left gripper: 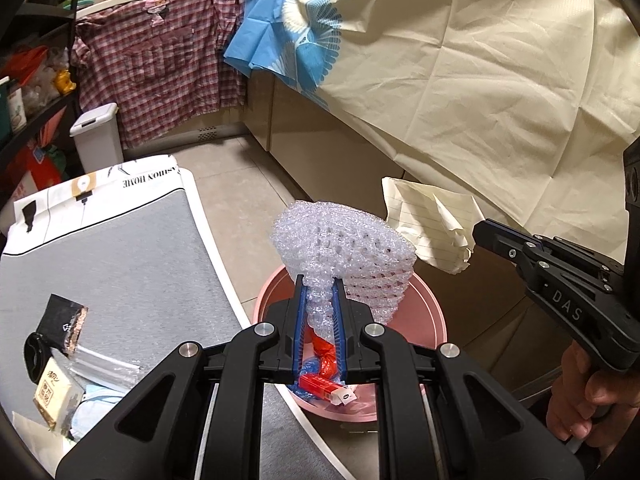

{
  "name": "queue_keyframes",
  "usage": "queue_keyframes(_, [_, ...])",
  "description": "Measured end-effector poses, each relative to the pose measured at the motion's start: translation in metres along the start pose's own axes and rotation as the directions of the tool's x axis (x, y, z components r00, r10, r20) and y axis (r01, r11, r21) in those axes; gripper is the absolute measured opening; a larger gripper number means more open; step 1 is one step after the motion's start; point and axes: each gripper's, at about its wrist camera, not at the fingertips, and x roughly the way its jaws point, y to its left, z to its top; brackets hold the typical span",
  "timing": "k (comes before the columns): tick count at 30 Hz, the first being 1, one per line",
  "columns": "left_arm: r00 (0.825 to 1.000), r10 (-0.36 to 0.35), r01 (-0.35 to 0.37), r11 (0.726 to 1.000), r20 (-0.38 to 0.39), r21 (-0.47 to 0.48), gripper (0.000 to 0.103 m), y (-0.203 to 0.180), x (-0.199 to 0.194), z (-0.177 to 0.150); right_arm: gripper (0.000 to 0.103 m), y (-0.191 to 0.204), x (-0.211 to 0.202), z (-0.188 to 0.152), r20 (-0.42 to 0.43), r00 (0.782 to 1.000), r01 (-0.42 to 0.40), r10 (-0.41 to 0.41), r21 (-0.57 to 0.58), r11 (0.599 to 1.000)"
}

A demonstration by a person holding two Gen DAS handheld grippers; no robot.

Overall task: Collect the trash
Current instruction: 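Carry scrubber and beige paper over the pink bucket and open both tools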

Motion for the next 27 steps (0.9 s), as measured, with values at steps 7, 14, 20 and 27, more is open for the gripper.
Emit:
queue_keyframes(7, [1.0, 0.003, -0.003, 1.0, -0.028, 0.006, 0.012, -0.006, 0.015, -0.001, 0.002, -0.004, 0.007, 0.0, -0.021, 1.0, 0.006, -0.006, 0.003, 1.0])
queue_keyframes(14, [0.998, -0.013, 0.014, 1.0, -0.059, 0.008, 0.034, -0.01, 0.026, -0.001, 0.032, -0.009, 0.019, -0.002, -0.074, 0.997, 0.025, -0.023, 0.028, 0.999])
queue_keyframes(20, [0.998, -0.017, 0.018, 1.0, -0.057, 0.002, 0.037, -0.007, 0.024, -0.001, 0.048, -0.012, 0.016, -0.002, -0.06, 0.998, 0.033, -0.03, 0.05, 0.998])
queue_keyframes(27, [0.999, -0.021, 0.021, 1.0, -0.029, 0.007, 0.037, -0.005, 0.012, 0.0, 0.048, -0.005, 0.011, -0.002, -0.027, 0.999, 0.033, -0.033, 0.022, 0.999])
